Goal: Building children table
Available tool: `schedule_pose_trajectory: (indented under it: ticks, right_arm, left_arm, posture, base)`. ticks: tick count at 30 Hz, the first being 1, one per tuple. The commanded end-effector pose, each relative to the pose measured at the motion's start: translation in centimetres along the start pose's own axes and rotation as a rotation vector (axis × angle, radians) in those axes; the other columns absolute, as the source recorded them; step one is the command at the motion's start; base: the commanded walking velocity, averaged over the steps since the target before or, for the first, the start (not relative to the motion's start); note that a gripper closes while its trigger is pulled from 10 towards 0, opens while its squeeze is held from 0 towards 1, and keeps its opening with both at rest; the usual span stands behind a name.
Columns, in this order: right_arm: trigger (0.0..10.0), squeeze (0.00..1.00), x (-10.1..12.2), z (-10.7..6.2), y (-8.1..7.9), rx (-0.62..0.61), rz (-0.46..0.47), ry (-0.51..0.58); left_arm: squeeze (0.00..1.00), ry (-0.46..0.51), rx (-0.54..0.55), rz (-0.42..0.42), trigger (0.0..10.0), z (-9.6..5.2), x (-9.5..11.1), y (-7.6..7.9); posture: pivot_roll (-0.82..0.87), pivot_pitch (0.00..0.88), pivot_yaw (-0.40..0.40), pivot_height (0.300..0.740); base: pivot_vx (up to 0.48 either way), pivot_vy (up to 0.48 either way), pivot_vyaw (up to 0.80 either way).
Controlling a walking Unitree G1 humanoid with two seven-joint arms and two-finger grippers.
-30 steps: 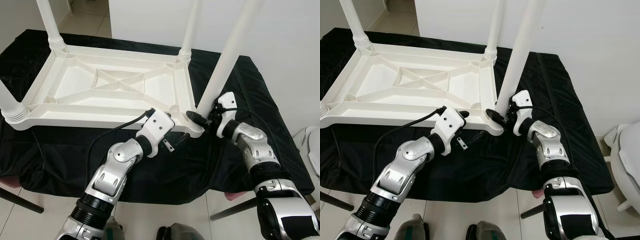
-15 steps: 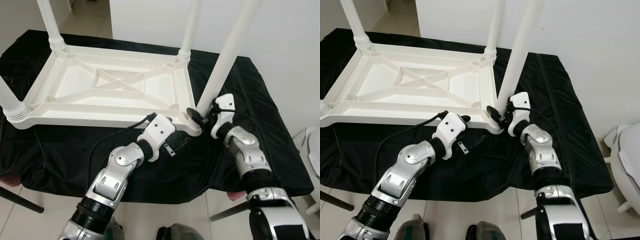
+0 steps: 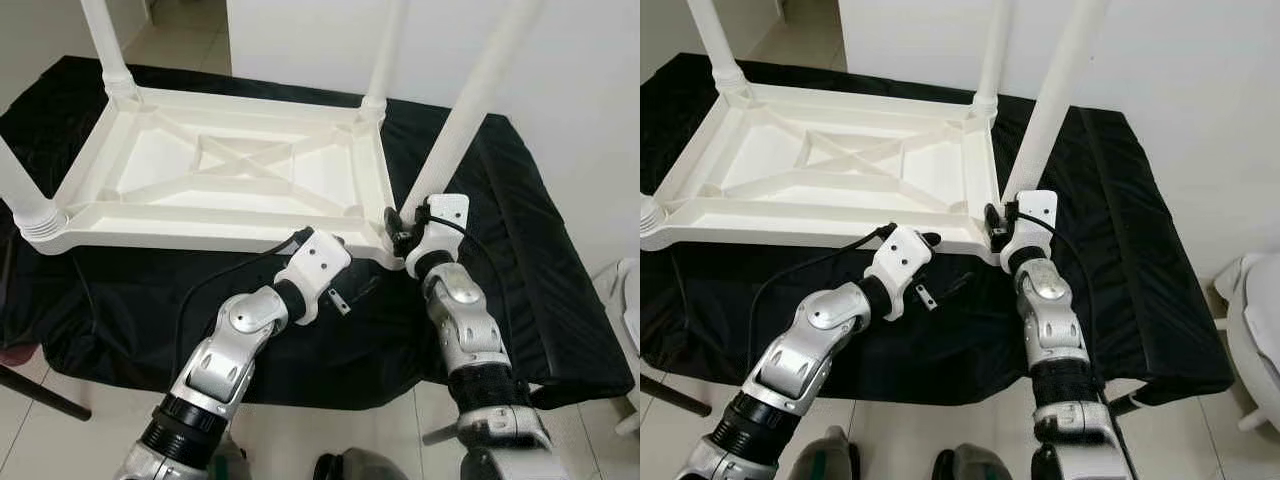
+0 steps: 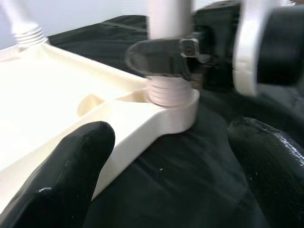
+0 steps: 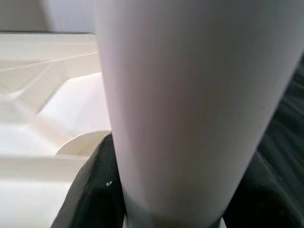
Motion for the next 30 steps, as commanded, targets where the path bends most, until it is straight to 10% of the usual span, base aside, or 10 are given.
schedule_pose_trajectory:
  ticks: [1, 16, 17, 30]
  right_arm:
    - [10.0, 0.0, 0.2, -0.5, 2.0, -0.121, -0.022, -0.012]
    - [10.0, 0.05, 0.3, -1.1, 1.2, -0.1, -0.038, -0.044]
    - [10.0, 1.0, 0.2, -1.0, 1.3, -0.097, -0.026, -0.043]
    - [10.0, 1.0, -0.9, 0.7, 1.0, 0.144, 0.025, -0.095]
  left_arm:
    - [0.0, -0.002, 0.006, 0.002, 10.0, 0.0, 0.1, 0.2]
    - [0.0, 0.0, 0.015, -0.001, 10.0, 0.1, 0.2, 0.0]
    - [0.0, 0.0, 0.017, -0.001, 10.0, 0.1, 0.2, 0.0]
    - [0.0, 0.006, 0.025, 0.004, 10.0, 0.2, 0.4, -0.4]
  posture:
    - [0.0, 0.0, -0.085, 0.74]
    - [0.0, 0.007, -0.091, 0.74]
    - [-0.01, 0.012, -0.091, 0.74]
    - [-0.01, 0.01, -0.087, 0.74]
  base:
    - [0.0, 0.0, 0.0]
    - [0.0, 0.0, 0.0]
    - [0.0, 0.0, 0.0]
    - [0.0, 0.0, 0.0]
Point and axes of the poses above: a point about 5 cm out from each wrist's last joint towards the gripper, its own z axis pointing out of the wrist towards the gripper, its own x axis along the axis of the wrist's last joint, y = z × x, the point moved 5 cm from there along z, pointing out of the wrist towards the gripper, and after that the axes turned 2 degrees about -z, right-handed, at the moved point
